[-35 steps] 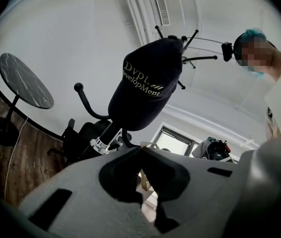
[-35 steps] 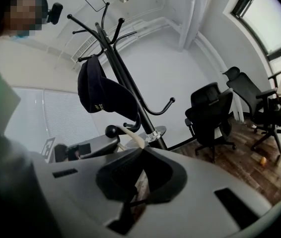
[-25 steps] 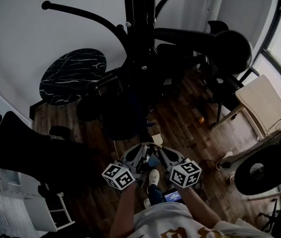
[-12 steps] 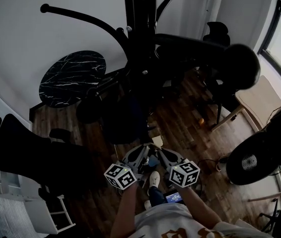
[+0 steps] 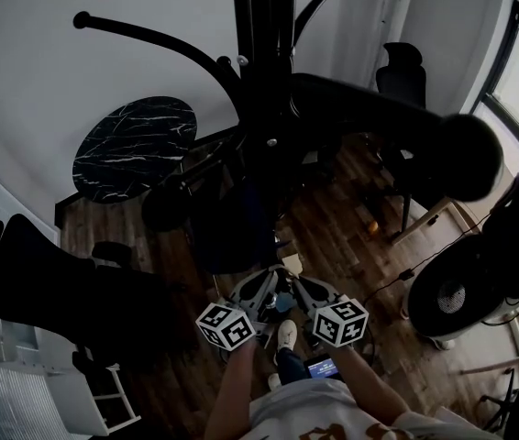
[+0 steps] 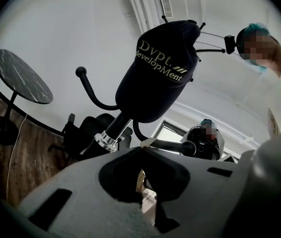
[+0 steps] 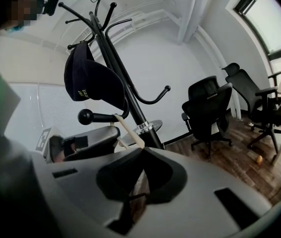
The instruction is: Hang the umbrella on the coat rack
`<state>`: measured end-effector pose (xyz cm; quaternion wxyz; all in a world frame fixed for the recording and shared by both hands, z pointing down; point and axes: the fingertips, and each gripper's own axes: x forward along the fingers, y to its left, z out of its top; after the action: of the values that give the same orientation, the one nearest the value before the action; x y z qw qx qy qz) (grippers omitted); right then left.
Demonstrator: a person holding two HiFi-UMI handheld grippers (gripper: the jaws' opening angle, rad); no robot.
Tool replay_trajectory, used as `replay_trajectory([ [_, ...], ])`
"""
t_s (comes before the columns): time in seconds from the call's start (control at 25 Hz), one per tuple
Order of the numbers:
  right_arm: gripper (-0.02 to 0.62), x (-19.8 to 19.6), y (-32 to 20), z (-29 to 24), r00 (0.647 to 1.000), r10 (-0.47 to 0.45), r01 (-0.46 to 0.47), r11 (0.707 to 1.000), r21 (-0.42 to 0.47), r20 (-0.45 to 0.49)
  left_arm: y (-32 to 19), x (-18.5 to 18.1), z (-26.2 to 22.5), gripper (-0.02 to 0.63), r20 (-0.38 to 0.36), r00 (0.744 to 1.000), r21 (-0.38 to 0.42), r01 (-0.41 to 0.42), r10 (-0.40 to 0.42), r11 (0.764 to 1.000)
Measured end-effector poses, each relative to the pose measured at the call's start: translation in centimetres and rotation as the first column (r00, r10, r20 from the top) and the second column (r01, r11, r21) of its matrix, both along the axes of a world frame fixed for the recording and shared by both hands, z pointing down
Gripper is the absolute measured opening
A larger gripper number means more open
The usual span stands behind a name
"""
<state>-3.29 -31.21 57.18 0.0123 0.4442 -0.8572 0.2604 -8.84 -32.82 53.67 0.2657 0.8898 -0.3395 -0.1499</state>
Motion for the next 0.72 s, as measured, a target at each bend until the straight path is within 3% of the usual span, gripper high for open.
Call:
replay_trajectory([
  [0.72,0.012,-0.9,-1.6,1.2,1.0,-0.011,0.011,1.0,-0.013,-0.013,-1.2,0.0,0.6,0.018,0.02,1.0,-0.004,-0.001,0.001,1.0],
])
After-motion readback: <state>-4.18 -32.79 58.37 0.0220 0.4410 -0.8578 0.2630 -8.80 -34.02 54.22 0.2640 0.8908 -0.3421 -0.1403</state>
